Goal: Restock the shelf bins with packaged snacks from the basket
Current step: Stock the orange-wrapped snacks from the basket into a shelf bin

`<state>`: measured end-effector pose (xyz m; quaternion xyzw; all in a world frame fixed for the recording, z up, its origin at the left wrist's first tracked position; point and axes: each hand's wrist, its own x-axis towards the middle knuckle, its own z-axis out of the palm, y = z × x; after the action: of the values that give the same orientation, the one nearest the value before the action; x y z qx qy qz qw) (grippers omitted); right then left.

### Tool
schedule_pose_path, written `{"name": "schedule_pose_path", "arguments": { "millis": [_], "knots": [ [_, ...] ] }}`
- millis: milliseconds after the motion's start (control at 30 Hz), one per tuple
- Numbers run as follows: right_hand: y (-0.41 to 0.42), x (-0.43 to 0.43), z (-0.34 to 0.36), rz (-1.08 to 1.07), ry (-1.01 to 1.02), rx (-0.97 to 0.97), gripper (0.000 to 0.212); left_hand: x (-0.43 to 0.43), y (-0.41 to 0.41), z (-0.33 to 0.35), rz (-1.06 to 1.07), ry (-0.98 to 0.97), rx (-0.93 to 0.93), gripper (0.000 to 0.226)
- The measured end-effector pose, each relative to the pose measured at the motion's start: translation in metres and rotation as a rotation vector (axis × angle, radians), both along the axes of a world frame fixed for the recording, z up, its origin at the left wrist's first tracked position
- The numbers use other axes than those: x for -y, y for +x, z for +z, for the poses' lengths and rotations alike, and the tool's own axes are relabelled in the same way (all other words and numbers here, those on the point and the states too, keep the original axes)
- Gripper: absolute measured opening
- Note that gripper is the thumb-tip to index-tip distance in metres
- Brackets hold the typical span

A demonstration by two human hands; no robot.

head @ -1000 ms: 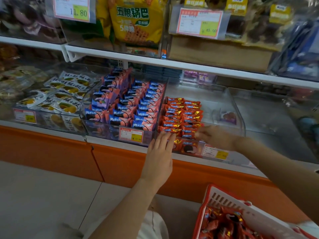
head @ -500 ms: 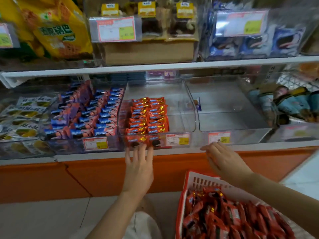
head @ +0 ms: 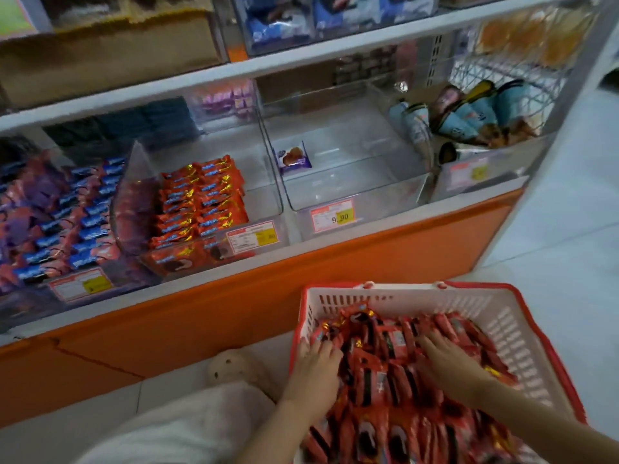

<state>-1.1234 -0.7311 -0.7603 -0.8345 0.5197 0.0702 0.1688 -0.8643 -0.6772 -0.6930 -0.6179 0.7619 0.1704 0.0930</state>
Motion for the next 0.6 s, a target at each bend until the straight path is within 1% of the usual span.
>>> {"name": "schedule_pose_path", "arguments": {
  "millis": [67, 167, 233, 300, 400, 467, 533, 600],
  "knots": [
    [-0.007, -0.008, -0.003, -0.050, 0.078, -0.019, 0.049, 0.000, -0.010, -0.011, -0.017, 0.059, 0.001, 0.052],
    [-0.009, -0.017, -0.005, -0.084, 0.198, -0.039, 0.058, -0.003, -0.023, -0.025, -0.018, 0.149, -0.024, 0.053],
    [-0.009, -0.021, -0.007, -0.092, 0.243, -0.049, 0.063, -0.005, -0.034, -0.034, 0.007, 0.230, -0.054, 0.057],
    [-0.010, -0.022, -0.008, -0.130, 0.243, -0.035, 0.061, -0.005, -0.043, -0.040, 0.044, 0.281, -0.084, 0.065],
    [-0.013, -0.022, -0.007, -0.180, 0.253, -0.017, 0.059, -0.002, -0.056, -0.046, 0.047, 0.314, -0.097, 0.078],
    [-0.018, -0.021, -0.007, -0.168, 0.295, -0.017, 0.057, 0.001, -0.062, -0.049, 0.050, 0.333, -0.102, 0.085],
    [-0.024, -0.021, -0.004, -0.119, 0.330, -0.022, 0.055, 0.004, -0.066, -0.053, 0.039, 0.328, -0.092, 0.088],
    [-0.030, -0.019, -0.002, -0.074, 0.335, -0.079, 0.055, 0.008, -0.067, -0.056, 0.023, 0.283, -0.053, 0.085]
  ]
}}
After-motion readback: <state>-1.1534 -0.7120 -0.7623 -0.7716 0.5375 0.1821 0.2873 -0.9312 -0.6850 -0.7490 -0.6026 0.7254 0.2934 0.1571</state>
